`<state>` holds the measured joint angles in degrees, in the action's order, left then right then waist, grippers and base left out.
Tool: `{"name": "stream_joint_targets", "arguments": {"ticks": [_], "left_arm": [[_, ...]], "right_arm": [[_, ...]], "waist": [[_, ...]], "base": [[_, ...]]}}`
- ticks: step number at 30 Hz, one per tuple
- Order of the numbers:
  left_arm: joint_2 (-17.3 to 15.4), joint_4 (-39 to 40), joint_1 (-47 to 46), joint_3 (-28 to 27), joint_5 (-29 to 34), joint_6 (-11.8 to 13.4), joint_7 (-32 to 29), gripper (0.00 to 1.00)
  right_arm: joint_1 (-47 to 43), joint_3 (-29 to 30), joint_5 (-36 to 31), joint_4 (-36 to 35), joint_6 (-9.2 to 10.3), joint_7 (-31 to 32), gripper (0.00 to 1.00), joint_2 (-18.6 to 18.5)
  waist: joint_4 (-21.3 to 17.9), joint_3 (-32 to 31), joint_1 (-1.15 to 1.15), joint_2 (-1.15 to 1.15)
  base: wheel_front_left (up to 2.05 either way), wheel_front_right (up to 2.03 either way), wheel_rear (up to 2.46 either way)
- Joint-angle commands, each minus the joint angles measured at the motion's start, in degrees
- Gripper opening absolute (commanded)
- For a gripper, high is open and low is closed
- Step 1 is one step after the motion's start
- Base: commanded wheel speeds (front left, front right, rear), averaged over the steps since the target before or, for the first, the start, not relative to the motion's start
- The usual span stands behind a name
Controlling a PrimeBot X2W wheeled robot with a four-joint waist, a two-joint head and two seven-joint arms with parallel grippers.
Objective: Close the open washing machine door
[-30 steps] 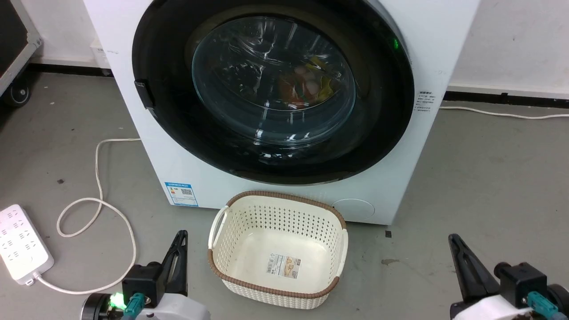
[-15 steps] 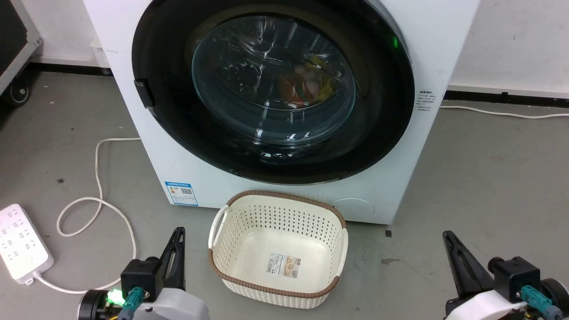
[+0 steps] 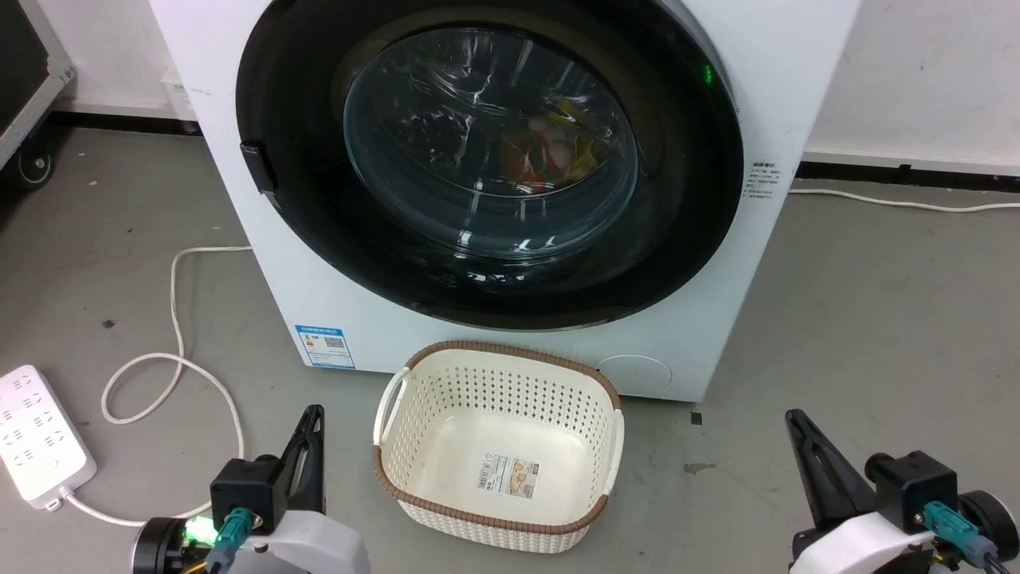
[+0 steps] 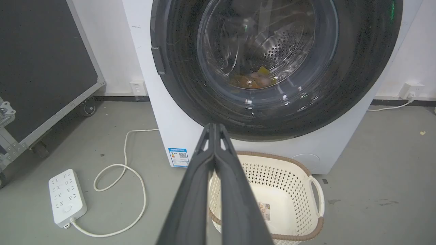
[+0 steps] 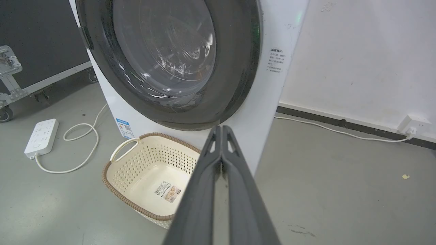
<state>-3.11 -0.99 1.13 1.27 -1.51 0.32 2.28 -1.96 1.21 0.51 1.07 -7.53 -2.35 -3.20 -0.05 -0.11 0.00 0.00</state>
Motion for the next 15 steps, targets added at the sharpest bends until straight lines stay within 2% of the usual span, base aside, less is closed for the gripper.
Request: {"name": "stream_joint_targets", "arguments": {"ticks": [1,15], "left_arm": [[0.01,0.33,-0.78,-0.22,0.62,-0.27,-0.32,0.0],[0.2,0.89,-1.08,-1.1,1.37,-0.32,-1.96,0.0]], "right_arm": [[1.09,-0.26,-0.29,-0.52,0.04,0.38,0.0,0.28],[1.82,-1.06,-0.47,-0.98,0.04,2.03,0.0,0.32]], "waist": [[0.01,0.01,0.0,0.0],[0.04,0.09,0.0,0.0]], "base": [[0.0,0.0,0.0],[0.0,0.0,0.0]]}}
